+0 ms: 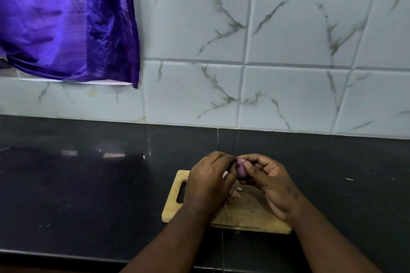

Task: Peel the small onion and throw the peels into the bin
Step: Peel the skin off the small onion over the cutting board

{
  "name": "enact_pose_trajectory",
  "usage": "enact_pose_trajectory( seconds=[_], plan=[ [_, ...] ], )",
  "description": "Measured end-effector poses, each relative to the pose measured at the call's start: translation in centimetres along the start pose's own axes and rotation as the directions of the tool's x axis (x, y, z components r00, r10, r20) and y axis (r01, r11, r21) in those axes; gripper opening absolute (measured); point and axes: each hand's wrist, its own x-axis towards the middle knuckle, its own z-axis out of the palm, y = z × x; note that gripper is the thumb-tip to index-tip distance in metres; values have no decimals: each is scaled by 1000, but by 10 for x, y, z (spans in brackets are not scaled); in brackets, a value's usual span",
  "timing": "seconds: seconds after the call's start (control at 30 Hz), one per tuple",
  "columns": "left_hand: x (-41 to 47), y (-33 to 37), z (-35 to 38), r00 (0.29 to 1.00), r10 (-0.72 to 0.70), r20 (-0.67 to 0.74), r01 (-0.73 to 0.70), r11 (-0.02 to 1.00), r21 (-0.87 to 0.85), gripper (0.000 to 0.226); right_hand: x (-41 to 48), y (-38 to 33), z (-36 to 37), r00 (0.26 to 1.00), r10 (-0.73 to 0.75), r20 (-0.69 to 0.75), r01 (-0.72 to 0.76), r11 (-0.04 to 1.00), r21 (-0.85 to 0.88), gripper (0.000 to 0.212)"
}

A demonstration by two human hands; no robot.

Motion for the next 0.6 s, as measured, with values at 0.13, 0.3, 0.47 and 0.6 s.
enact_pose_trajectory(
  seconds=[0.13,0.3,0.47,0.6],
  plan=[
    [0,4,0,998,-60,-9,60,997,-50,26,-1,0,0,1000,0,25,0,1000,7,26],
    [2,5,-3,988,-152,-17,149,984,-97,6,0,0,1,999,-8,39,7,1000,29,35],
    [4,6,-4,920,-385,69,390,890,-236,5,0,1,1,998,-19,56,15,998,62,35],
    [6,-7,1,829,-554,69,548,782,-296,13,0,-3,1,995,-19,101,0,983,185,39]
  ],
)
